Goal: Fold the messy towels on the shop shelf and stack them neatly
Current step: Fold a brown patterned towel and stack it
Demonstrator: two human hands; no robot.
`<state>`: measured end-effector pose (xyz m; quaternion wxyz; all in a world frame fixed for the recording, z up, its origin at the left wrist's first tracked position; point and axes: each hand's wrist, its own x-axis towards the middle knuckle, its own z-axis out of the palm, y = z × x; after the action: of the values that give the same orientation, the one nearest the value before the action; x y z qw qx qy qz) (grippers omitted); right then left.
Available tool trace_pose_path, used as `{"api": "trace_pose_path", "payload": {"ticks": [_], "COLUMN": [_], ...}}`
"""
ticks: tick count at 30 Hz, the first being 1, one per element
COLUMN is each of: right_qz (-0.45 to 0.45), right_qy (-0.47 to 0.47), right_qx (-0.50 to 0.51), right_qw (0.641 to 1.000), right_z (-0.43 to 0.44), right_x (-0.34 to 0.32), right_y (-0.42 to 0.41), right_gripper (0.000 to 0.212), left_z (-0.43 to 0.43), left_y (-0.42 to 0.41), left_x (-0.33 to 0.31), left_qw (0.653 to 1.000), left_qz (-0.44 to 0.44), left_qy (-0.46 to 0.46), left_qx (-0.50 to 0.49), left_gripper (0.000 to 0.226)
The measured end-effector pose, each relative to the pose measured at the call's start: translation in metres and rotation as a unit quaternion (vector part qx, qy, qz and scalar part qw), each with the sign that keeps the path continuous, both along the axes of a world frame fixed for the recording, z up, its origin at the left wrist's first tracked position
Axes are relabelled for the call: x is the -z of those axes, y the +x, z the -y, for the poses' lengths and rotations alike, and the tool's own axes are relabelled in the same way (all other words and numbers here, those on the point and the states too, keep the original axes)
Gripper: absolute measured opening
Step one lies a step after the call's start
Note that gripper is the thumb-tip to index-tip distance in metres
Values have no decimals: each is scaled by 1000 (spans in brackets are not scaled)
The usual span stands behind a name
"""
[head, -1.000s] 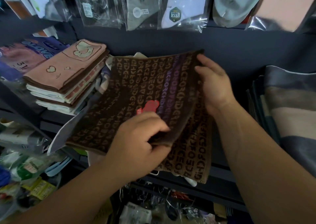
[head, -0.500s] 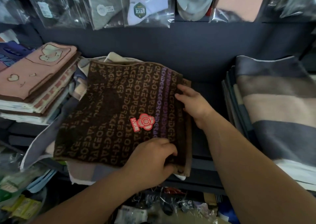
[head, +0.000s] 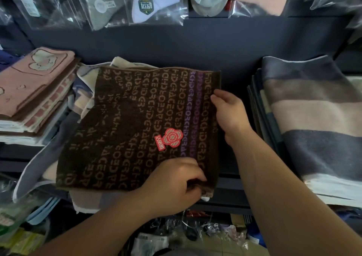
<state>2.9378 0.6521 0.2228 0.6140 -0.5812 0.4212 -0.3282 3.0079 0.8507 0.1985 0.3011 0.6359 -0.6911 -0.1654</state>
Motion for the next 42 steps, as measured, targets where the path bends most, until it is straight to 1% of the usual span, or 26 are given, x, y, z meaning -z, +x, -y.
{"api": "trace_pose_path", "payload": {"ticks": [2,4,6,8,9,10,12,14,15,16,17,18,19,21,22,24,27,29,32,35,36,37,38,40,41,42], "right_qz": [-70,-148,-194,-231,-260,-300,-366,-381,-380,-381,-388,-404,-430,-482,-497,-511,-520,-524,-520,-519,-512,-498,-476,-413,-386,-371], "right_qy": [-17,-62,-112,-151,-181,-220,-295,-339,-350,-353,-352,-349,-351,-369,-377,-378,-374,-371,-368,-365,-357,-347,-340,-340,-346,-357], "right_qx": [-52,-110,-140,-146,-137,-123,-92,-106,-126,-150,-173,-196,-218,-240,-242,-245,-253,-264,-283,-295,-297,-292,-273,-194,-150,-115], "right_qw": [996,981,965,950,938,920,878,854,847,841,834,822,803,757,743,732,725,719,717,714,723,739,764,822,842,850], "right_z": [-1,-1,-1,-4,-5,-9,-22,-36,-42,-48,-54,-59,-64,-68,-69,-69,-73,-79,-90,-99,-99,-97,-93,-79,-70,-59], "right_x": [9,16,17,17,18,18,19,19,20,23,27,31,35,43,45,44,41,39,35,33,31,28,24,16,12,10], "right_y": [-1,-1,-1,-1,-1,-1,1,7,12,17,22,26,29,30,29,25,12,-2,-28,-48,-51,-51,-50,-42,-36,-29], "right_gripper": [59,65,63,61,63,64,66,69,71,74,78,82,86,91,93,96,101,101,98,94,93,93,92,87,81,75], "left_z": [2,4,3,0,-2,-4,-6,-8,-9,-10,-11,-13,-15,-20,-22,-25,-33,-41,-52,-49,-43,-37,-29,-11,-2,7], "left_y": [0,0,1,2,4,8,23,48,63,79,95,108,118,129,130,122,103,90,85,98,106,115,125,147,157,165], "left_x": [12,17,14,8,6,4,1,-3,-5,-7,-7,-7,-6,1,4,8,3,-7,-21,-32,-34,-37,-38,-40,-41,-43], "left_qw": [998,995,994,996,998,999,992,970,956,942,930,920,911,896,891,888,889,900,920,924,923,923,922,922,922,921], "left_qz": [61,96,98,72,52,41,55,95,123,153,180,200,214,233,242,250,267,274,231,211,207,200,186,144,128,122], "left_qy": [27,32,40,44,31,0,-81,-133,-137,-117,-73,-11,61,180,209,229,222,160,55,31,36,45,57,70,66,53], "left_qx": [9,20,29,25,14,-7,-81,-178,-227,-273,-311,-338,-349,-334,-322,-311,-300,-301,-313,-318,-321,-327,-334,-352,-361,-367], "left_gripper": [26,25,27,41,43,40,30,26,30,38,50,63,75,94,99,101,99,88,72,70,70,70,71,74,76,78]}}
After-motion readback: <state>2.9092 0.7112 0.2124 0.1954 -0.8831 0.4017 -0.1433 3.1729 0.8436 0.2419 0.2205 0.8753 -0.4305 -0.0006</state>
